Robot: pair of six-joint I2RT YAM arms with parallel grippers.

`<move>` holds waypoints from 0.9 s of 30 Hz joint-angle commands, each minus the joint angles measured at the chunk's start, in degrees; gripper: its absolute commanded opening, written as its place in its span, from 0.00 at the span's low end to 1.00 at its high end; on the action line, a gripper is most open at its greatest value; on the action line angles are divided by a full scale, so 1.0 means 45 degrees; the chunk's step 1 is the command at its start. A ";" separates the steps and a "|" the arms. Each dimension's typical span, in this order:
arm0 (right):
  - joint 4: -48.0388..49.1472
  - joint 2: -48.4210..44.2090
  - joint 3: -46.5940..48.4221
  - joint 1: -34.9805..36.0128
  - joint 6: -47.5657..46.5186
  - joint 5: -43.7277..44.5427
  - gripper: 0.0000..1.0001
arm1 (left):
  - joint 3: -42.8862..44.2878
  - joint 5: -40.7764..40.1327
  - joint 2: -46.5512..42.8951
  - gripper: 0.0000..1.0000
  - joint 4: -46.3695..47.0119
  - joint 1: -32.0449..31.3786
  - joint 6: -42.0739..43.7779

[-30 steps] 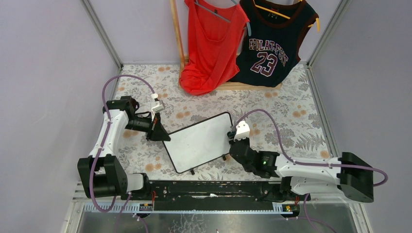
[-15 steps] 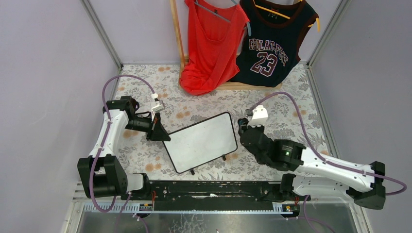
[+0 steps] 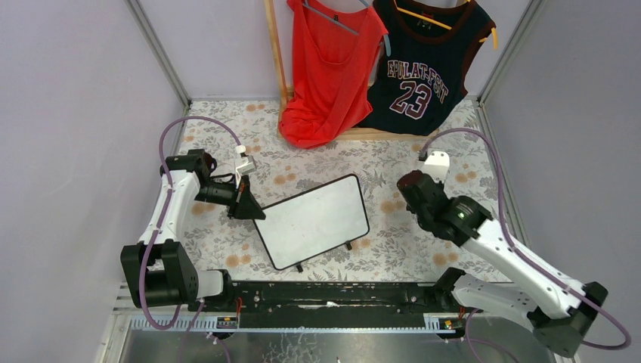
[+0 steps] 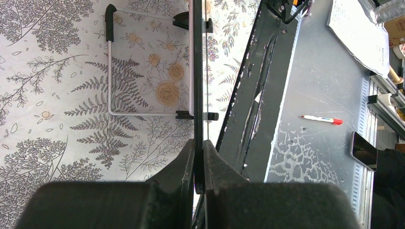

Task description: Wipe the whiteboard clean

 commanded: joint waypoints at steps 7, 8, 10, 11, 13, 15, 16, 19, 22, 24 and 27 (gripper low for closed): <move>0.3182 0.2997 -0.0780 -0.4856 -0.2591 -0.5580 0.00 | -0.0058 -0.0083 -0.0122 0.00 0.0305 -0.0122 -0.0409; 0.3406 0.3263 -0.0782 -0.5203 -0.2776 -0.5958 0.00 | -0.0073 -0.0106 -0.0129 0.00 0.0340 -0.0128 -0.0483; 0.3571 0.3877 -0.0625 -0.5740 -0.3146 -0.6668 0.00 | -0.0087 -0.0113 -0.0144 0.00 0.0450 -0.0129 -0.0613; 0.3615 0.4227 -0.0487 -0.5958 -0.3326 -0.7022 0.00 | -0.0096 -0.0122 -0.0142 0.00 0.0504 -0.0143 -0.0685; 0.3626 0.5010 -0.0124 -0.6252 -0.3652 -0.7952 0.00 | -0.0092 -0.0132 -0.0125 0.00 0.0528 -0.0118 -0.0725; 0.3586 0.5817 0.0290 -0.6310 -0.3878 -0.8532 0.00 | -0.0079 -0.0147 -0.0106 0.00 0.0536 -0.0120 -0.0722; 0.3617 0.6196 0.0447 -0.6322 -0.3991 -0.8842 0.00 | -0.0093 -0.0134 -0.0120 0.00 0.0534 -0.0118 -0.0742; 0.3664 0.7186 0.0776 -0.6335 -0.4252 -0.9504 0.00 | -0.0102 -0.0141 -0.0151 0.00 0.0561 -0.0121 -0.0772; 0.3779 0.7747 0.0926 -0.6369 -0.4405 -0.9749 0.00 | -0.0126 -0.0161 -0.0236 0.00 0.0660 -0.0118 -0.0859; 0.3835 0.7959 0.1007 -0.6383 -0.4475 -0.9865 0.00 | -0.0146 -0.0177 -0.0305 0.00 0.0743 -0.0117 -0.0963; 0.3782 0.8263 0.1120 -0.6402 -0.4564 -0.9961 0.02 | -0.0162 -0.0186 -0.0301 0.00 0.0816 -0.0117 -0.1054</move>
